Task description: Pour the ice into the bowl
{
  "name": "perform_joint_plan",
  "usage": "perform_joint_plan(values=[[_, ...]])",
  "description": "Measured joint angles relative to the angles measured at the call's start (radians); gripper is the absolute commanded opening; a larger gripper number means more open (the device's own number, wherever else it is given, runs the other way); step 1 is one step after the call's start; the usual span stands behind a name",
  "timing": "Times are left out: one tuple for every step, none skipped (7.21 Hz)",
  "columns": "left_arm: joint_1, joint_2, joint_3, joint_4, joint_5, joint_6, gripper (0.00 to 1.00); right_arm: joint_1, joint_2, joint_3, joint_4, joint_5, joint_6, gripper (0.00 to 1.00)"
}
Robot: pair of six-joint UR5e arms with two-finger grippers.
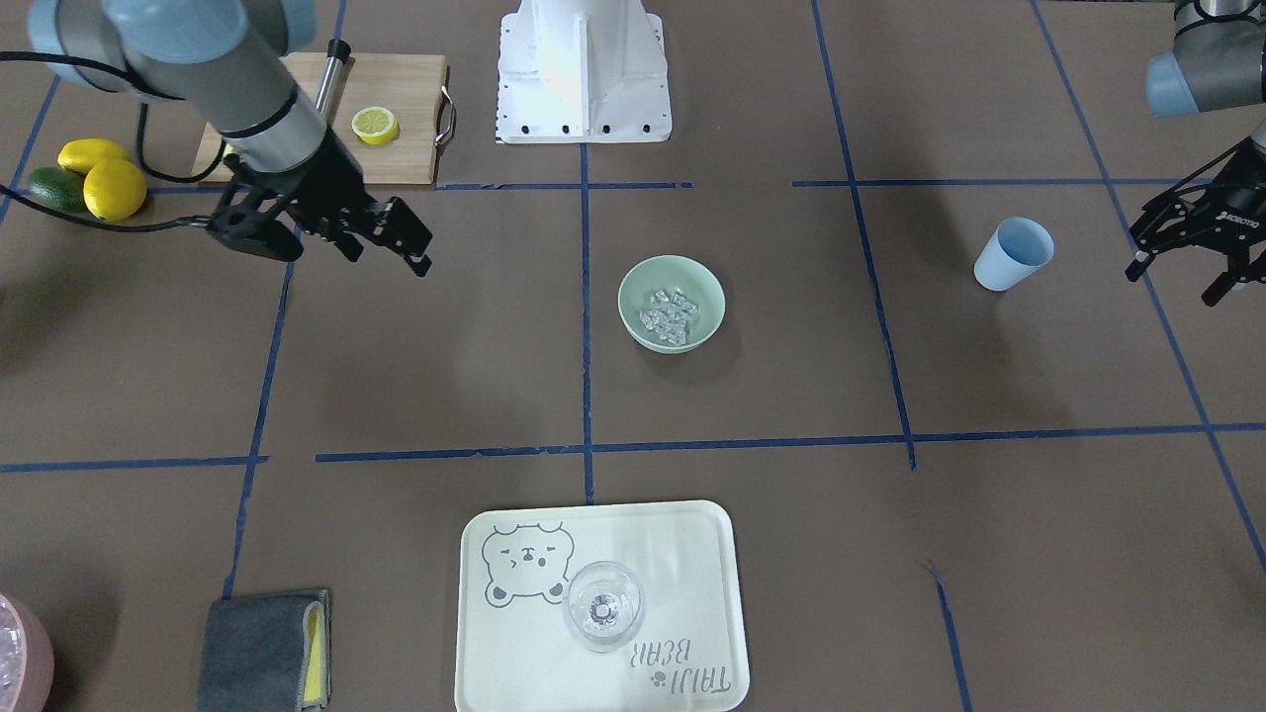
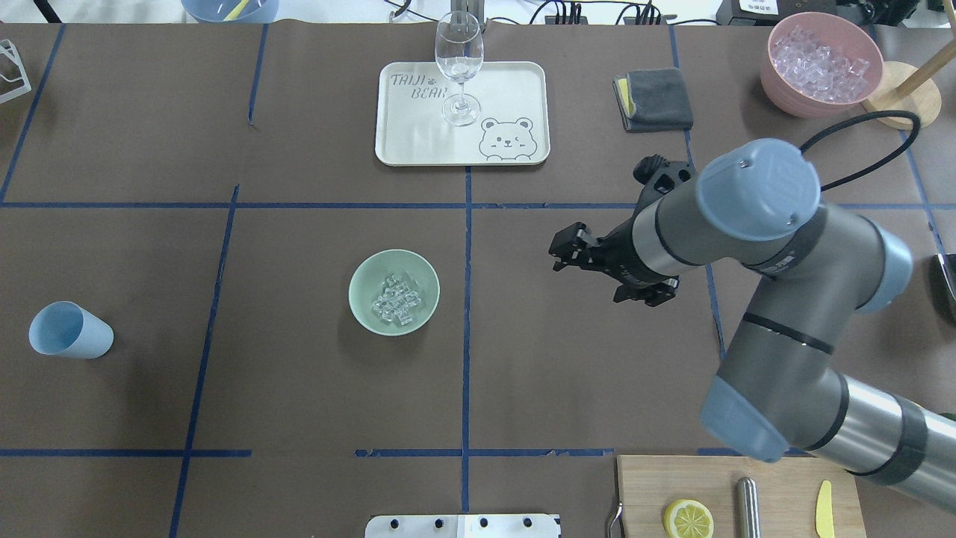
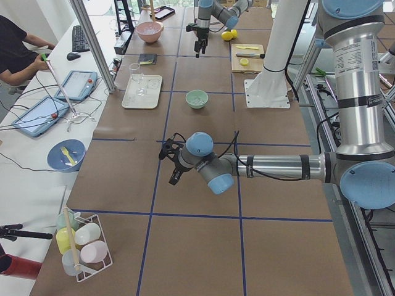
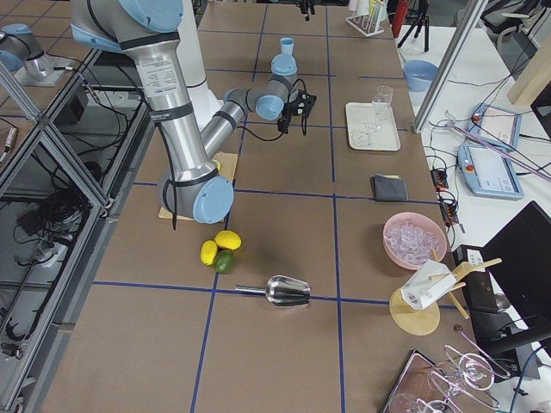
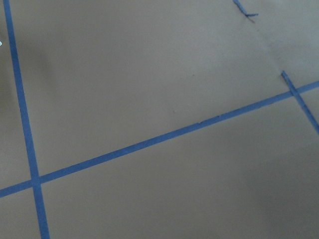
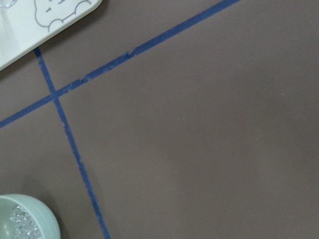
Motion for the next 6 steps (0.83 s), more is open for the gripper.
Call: perform_joint_plan(values=[[-0.035,-0.006,-0.058,0.124,-0.016,-0.003,1.00,-0.046,0.070,-0.057,0.001,-0.049,0.047,1.00],[-0.062,-0.006,-0.101,0.216,-0.018,-0.001,1.00,-0.084,0.140,-0.128,0.005,-0.097,0.085,1.00],[-0.080,-0.001,-0.125,0.255,-0.018,0.001,1.00,-0.114,0.202,-0.195,0.009,-0.138,0.112,1.00],[-0.095,0.009,-0.138,0.267,-0.018,0.002,1.00,-0.141,0.247,-0.247,0.011,-0.171,0.132,1.00],[-0.107,0.021,-0.148,0.269,-0.018,0.002,1.00,-0.165,0.275,-0.279,0.011,-0.208,0.141,1.00],[-0.114,0.028,-0.156,0.268,-0.018,0.002,1.00,-0.181,0.296,-0.306,0.011,-0.237,0.141,1.00]])
